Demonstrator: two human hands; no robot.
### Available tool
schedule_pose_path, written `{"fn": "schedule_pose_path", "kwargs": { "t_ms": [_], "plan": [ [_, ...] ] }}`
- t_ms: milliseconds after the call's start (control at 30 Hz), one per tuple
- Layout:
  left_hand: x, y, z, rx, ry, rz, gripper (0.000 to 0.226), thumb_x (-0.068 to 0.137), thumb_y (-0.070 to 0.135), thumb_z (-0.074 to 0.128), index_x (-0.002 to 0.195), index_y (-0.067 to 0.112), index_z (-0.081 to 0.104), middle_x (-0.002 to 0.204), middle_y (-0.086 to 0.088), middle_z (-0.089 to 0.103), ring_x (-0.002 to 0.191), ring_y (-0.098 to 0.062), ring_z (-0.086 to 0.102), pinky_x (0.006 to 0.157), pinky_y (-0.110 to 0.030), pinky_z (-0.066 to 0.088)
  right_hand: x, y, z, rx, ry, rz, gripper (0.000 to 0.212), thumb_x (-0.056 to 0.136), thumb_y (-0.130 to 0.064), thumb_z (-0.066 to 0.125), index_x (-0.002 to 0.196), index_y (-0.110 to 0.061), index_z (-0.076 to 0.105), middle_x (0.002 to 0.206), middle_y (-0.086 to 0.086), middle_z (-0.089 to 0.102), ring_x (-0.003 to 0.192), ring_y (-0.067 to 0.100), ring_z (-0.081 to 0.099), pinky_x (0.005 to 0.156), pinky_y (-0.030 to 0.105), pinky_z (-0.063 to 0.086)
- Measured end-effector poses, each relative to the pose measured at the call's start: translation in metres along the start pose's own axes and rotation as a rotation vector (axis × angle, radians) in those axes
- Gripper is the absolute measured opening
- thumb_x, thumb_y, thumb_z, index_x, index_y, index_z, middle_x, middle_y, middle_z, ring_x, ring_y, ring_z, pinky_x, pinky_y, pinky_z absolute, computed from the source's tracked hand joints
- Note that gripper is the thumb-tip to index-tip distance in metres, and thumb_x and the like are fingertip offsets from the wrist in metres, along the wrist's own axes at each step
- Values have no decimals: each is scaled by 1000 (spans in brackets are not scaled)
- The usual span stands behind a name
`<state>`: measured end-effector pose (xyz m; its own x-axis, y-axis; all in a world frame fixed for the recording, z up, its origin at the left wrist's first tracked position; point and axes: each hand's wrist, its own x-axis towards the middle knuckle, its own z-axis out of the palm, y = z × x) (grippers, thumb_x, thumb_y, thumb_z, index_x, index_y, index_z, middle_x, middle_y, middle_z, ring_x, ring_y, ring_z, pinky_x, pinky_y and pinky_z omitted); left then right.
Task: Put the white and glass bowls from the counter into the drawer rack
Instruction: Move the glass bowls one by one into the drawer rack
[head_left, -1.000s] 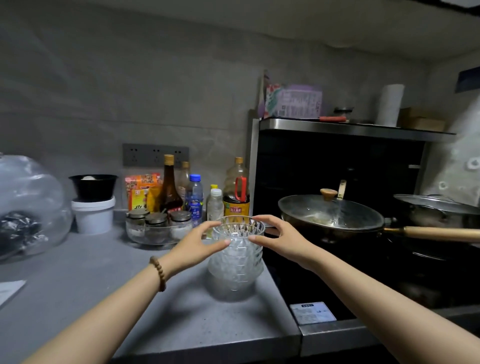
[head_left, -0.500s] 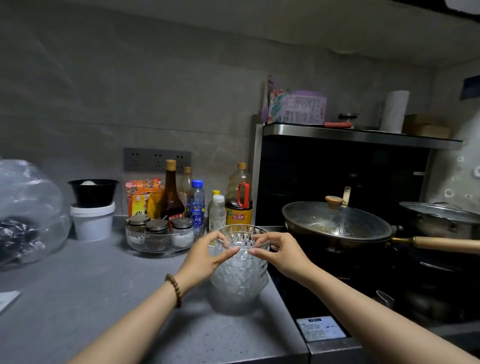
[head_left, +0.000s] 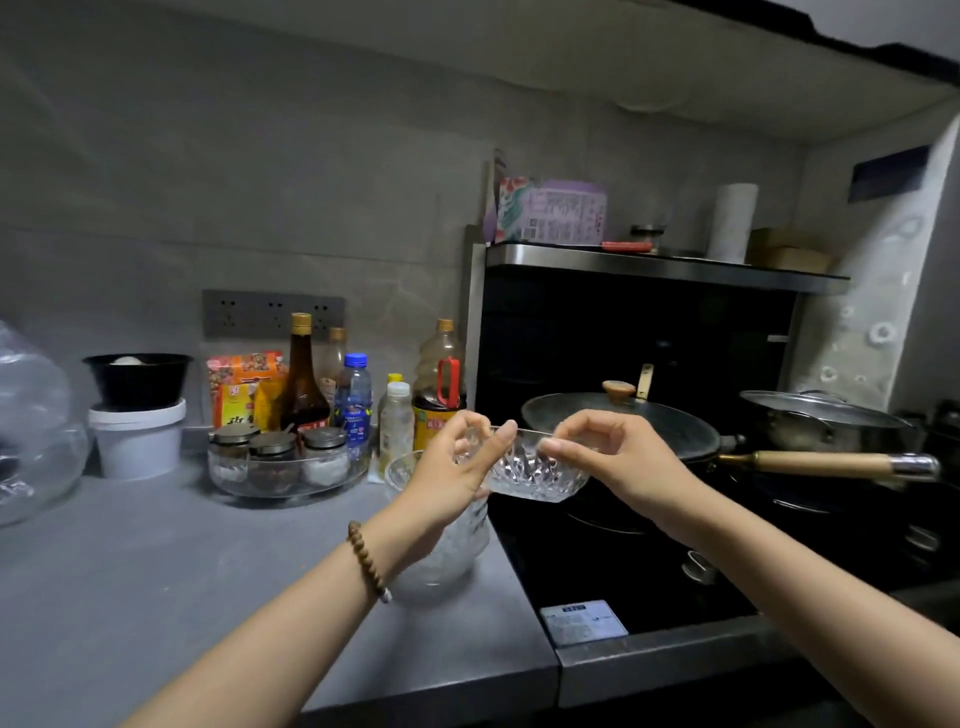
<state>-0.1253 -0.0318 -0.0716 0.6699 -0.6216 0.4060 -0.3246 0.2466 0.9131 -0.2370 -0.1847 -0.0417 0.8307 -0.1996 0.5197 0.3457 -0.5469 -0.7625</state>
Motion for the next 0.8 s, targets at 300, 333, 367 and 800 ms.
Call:
{"fn": "schedule_pose_path", "kwargs": {
  "t_ms": [300,333,367,800],
  "plan": [
    [-21,-42,114,-35,-253,-249,39,75,59,62,96,27,60,96,-3,70,94,-17,69,80,-33,59,-105,33,-77,-3,11,226,23,74,-31,71,85,-11,76,83,6,77,75,13,71,69,16,54],
    [-24,-48,127,-40,-276,-281,36,77,57,61,98,28,61,95,-2,71,89,-15,70,75,-29,59,-118,40,-83,8,24,261,22,73,-30,72,84,-12,76,83,8,77,75,14,72,69,17,55],
    [-29,-55,140,-48,-299,-309,33,79,55,61,100,30,61,95,-2,71,85,-13,71,71,-26,59,-130,48,-88,23,37,295,21,72,-29,72,84,-12,76,82,9,77,75,15,71,70,17,55],
    [-77,-197,226,76,-548,-596,64,79,52,63,133,22,45,95,4,66,75,-5,65,66,-19,56,-242,156,-107,167,-33,830,29,83,-27,67,109,-15,70,105,6,74,85,14,69,72,20,54]
  ]
}}
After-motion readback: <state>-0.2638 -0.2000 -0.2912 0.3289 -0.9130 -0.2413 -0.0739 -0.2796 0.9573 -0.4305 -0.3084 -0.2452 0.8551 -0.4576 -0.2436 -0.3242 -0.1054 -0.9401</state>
